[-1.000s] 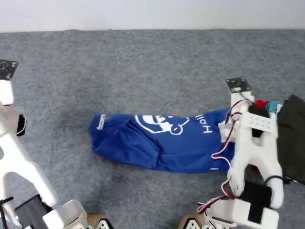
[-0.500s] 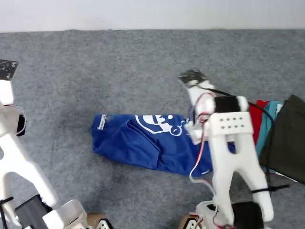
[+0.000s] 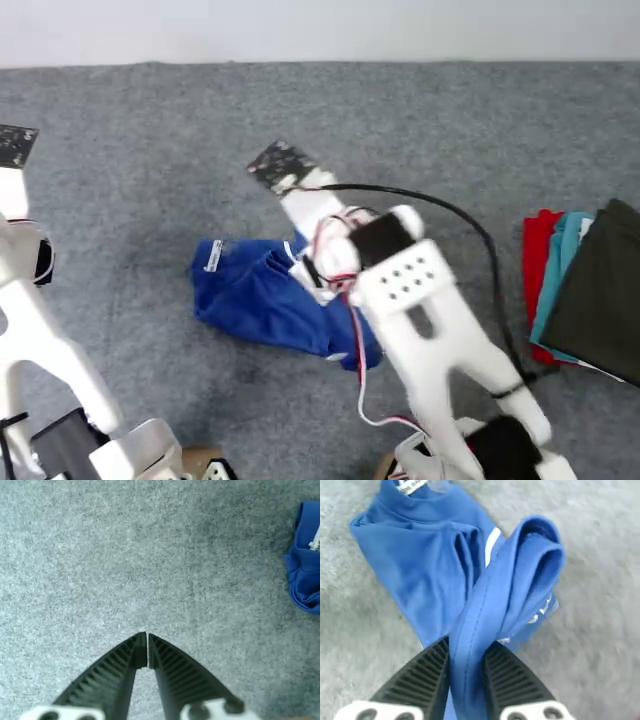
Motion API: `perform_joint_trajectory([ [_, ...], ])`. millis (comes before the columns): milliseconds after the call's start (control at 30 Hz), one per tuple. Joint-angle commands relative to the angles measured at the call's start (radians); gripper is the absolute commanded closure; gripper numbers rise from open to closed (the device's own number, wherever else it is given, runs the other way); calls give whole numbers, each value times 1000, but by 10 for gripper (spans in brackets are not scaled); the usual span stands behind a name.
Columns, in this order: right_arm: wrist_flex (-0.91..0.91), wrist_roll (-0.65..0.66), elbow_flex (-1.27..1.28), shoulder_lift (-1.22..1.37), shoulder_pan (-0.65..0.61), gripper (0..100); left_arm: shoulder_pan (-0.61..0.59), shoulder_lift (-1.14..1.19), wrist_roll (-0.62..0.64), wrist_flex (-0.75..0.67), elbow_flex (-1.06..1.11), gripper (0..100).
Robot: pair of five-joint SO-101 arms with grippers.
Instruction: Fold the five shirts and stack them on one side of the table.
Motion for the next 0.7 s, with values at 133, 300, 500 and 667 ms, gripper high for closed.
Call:
perform_joint_trajectory([
  [133, -91, -9, -167, 205, -94, 989, 8, -40, 6, -2, -44, 986],
  [300, -82, -9, -327, 372, -125, 989, 8, -40, 6, -3, -42, 986],
  [500, -65, -8, -514, 568, -143, 983, 5, -40, 6, -20, -42, 986],
  [667, 58, -8, -700, 690, -176, 825, 5, -40, 6, -23, -42, 986],
])
